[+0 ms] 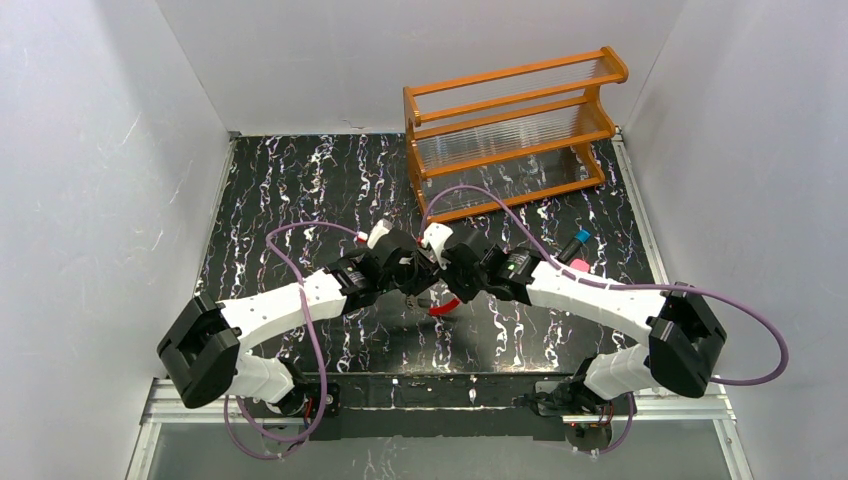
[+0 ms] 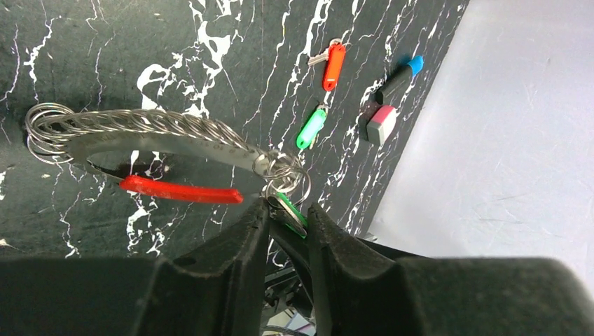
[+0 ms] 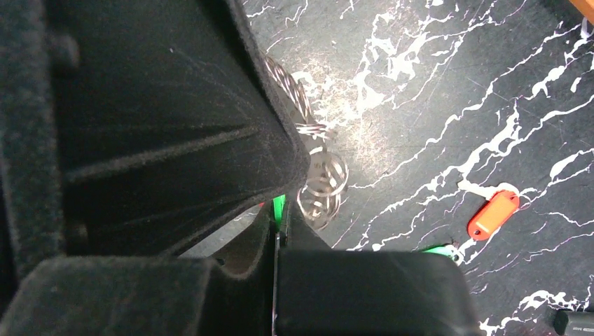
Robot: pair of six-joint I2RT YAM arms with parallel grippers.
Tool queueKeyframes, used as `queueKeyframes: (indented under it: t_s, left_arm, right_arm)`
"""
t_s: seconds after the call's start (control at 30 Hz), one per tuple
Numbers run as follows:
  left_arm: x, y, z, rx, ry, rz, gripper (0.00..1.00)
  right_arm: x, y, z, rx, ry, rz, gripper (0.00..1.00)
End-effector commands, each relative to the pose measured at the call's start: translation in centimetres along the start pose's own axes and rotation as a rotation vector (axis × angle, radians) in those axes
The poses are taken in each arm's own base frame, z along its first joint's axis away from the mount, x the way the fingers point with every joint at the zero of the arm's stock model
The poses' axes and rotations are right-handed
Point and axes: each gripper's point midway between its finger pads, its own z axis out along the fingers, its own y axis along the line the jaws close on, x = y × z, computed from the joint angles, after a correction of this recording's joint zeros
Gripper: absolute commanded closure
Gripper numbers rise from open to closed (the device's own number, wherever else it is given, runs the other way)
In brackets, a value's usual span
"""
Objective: Remove the keys from the keyring
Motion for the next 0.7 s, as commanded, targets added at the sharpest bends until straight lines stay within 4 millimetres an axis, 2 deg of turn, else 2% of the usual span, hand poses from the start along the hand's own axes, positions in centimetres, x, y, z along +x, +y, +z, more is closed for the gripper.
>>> queueKeyframes:
  t_s: [0.0, 0.17, 0.33, 0.5, 0.6, 0.67]
  left_arm:
    - [-0.8, 0.5, 0.2, -0.020, -0.048, 0.011, 0.80]
    - [-0.7, 0.9, 0.6, -0.031, -0.044, 0.020, 0.88]
    - [-0.6, 1.4, 0.9, -0.040, -0.046, 0.031, 0.87]
    - [-0.3, 1.9, 1.4, -0.058, -0.035, 0.049, 0.91]
    - [-0.2, 2.2, 1.6, -0.064, -0.031, 0.061, 1.00]
    - [-0.2, 2.5, 1.7, -0.068, -0.032, 0.072, 1.00]
  right_arm:
    - [-2.1, 0.3, -0.6, 0.022, -0.097, -0.016, 0.99]
    - [-2.9, 0.7, -0.7, 0.023, -0.143, -0.023, 0.99]
    - [-3.7, 1.3, -0.8, -0.001, -0.199, -0.070, 0.97]
    - [-4.3, 2.3, -0.9, -0.049, -0.257, -0.107, 0.99]
    - [-4.6, 2.9, -1.0, -0.080, -0.287, -0.126, 0.99]
    - [-4.8, 3.3, -1.0, -0.101, -0.308, -0.142, 0.98]
